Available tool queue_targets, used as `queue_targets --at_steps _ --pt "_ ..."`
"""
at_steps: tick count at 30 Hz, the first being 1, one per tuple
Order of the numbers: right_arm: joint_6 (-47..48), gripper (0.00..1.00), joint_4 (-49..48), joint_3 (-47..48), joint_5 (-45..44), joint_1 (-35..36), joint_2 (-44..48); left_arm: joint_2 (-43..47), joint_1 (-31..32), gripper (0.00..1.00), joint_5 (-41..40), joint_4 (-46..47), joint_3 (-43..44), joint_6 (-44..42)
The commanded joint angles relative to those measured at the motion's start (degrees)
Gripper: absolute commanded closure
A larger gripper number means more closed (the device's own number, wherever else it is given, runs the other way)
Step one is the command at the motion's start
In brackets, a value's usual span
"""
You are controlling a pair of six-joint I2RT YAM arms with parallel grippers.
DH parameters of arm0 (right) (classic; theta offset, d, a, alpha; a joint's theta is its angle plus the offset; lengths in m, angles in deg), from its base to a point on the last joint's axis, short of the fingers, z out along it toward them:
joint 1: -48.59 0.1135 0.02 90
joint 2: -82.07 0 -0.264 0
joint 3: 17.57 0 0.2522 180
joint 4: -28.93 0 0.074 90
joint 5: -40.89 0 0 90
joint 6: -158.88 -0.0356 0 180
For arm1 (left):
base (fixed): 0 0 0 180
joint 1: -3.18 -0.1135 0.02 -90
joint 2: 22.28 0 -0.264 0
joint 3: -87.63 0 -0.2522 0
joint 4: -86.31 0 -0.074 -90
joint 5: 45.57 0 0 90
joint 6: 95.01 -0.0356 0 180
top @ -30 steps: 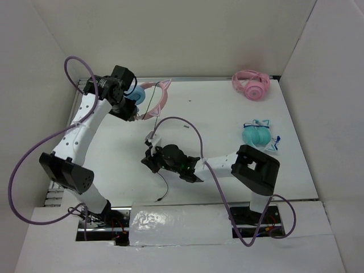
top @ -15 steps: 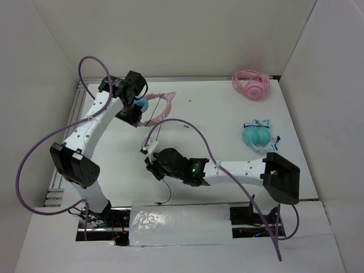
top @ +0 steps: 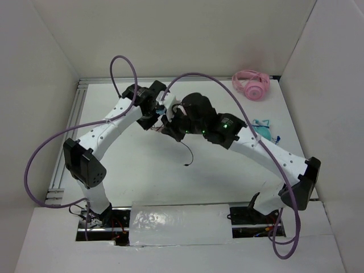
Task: Wrap the headphones
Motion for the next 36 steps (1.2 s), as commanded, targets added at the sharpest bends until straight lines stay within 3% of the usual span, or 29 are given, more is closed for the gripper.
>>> queue_targets --at_steps 1,4,8,12,17,22,24,27,32,36 --pt "2.97 0.99 8.96 4.79 10.49 -3.24 0.96 1.66 -0.08 1.00 -5.09 10.37 -3.84 -5.58" --pt "3.50 0.99 9.23 3.83 13.04 -6.58 2.71 4.74 0.01 1.00 -3.59 16.19 -8.93 -11.75" --pt "3.33 0.97 10.03 4.71 17.09 -11.95 3.07 12.29 1.24 1.00 -2.27 31.88 -18.08 -20.54" --pt "1.40 0.93 9.94 6.28 11.04 -13.45 0.97 18.45 2.12 1.00 0.10 40.99 -26.08 -25.40" --pt "-2.56 0.97 5.39 3.58 0.42 -10.21 0.43 19.60 2.30 1.00 0.54 29.50 -22.59 -14.78" --pt "-1.77 0.99 2.03 2.86 -11.45 -3.27 0.17 15.91 2.91 1.00 0.89 15.36 -16.97 -6.70" --pt "-1.77 1.00 2.21 3.48 -16.10 0.58 -0.88 12.94 2.82 1.00 1.59 5.46 -12.76 1.92" --pt "-2.29 1.00 0.80 2.86 -24.80 4.55 -2.20 10.03 3.00 1.00 1.60 0.67 -8.89 4.40" --pt "-4.49 1.00 1.23 6.71 -27.03 2.37 -4.13 12.38 4.93 1.00 0.20 4.15 -12.80 1.51" --pt "-5.98 1.00 0.98 6.73 -26.95 -0.35 -3.44 17.83 5.81 1.00 0.19 15.92 -20.46 -8.06"
